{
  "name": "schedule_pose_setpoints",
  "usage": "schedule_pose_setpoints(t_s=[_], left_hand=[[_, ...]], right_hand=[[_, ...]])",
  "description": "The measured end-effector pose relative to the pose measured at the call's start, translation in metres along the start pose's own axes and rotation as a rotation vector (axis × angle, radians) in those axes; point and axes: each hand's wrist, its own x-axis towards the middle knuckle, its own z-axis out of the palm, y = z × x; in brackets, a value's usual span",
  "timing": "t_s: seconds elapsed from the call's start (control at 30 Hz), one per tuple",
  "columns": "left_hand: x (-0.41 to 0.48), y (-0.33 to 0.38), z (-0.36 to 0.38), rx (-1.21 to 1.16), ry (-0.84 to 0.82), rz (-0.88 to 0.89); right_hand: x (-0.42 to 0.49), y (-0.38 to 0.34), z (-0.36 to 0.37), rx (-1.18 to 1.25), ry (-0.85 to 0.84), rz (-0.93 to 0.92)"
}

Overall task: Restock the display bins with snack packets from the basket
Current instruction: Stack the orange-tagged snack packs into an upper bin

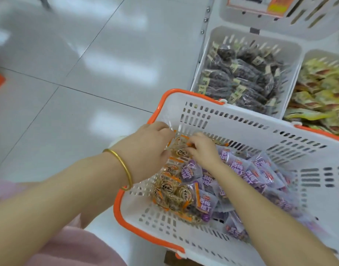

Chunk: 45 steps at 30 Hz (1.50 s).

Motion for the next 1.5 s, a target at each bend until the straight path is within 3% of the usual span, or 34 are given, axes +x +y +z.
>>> schedule_pose_setpoints(t_s=[0.23, 0.33, 0.47, 0.6, 0.7, 0.87, 1.0, 1.07, 1.17, 1.2, 1.27, 1.37, 1.5], left_hand=[[0.023, 0.037, -0.012, -0.152, -0.04, -0.025], [0.035, 0.057, -0.02, -0.334, -0.025, -0.015], [0.047, 0.069, -0.031, -0.874, 0.034, -0.135], [0.053, 0.093, -0.037, -1.114, 0.032, -0.185], [0.051, 0.121, -0.04, -1.142, -0.05, 0.015], [0.067, 0.141, -0.07, -0.734, 0.085, 0.272], [0.107, 0.136, -0.135, -0.65, 0.215, 0.415], [0.137, 0.135, -0.167, -0.612, 0.272, 0.447], [0.192, 0.121, -0.219, -0.584, 0.454, 0.391], [0.21, 0.113, -0.237, -0.486, 0.584, 0.357], [0.247, 0.096, -0.265, -0.027, 0.761, 0.292], [0.292, 0.084, -0.287, 0.511, 0.613, 0.201], [0.329, 0.085, -0.29, 0.743, 0.444, 0.155]], right_hand=[[-0.07, -0.036, -0.152, 0.59, -0.063, -0.031], [-0.093, -0.031, -0.181, 0.66, 0.146, 0.021], [-0.124, -0.005, -0.205, 0.801, 0.482, 0.101], [-0.136, 0.004, -0.222, 0.94, 0.511, 0.066], [-0.131, -0.002, -0.23, 0.971, 0.534, 0.067], [-0.105, -0.016, -0.274, 0.684, 0.623, 0.05], [-0.057, -0.013, -0.355, 0.701, 0.24, 0.028], [-0.026, -0.013, -0.39, 0.725, 0.151, -0.011], [0.026, -0.012, -0.429, 0.686, 0.386, -0.053], [0.044, -0.01, -0.439, 0.675, 0.497, -0.082], [0.084, -0.006, -0.454, 0.609, 0.695, -0.121], [0.14, -0.001, -0.459, 0.414, 0.851, -0.167], [0.186, 0.001, -0.45, 0.287, 0.951, -0.186]])
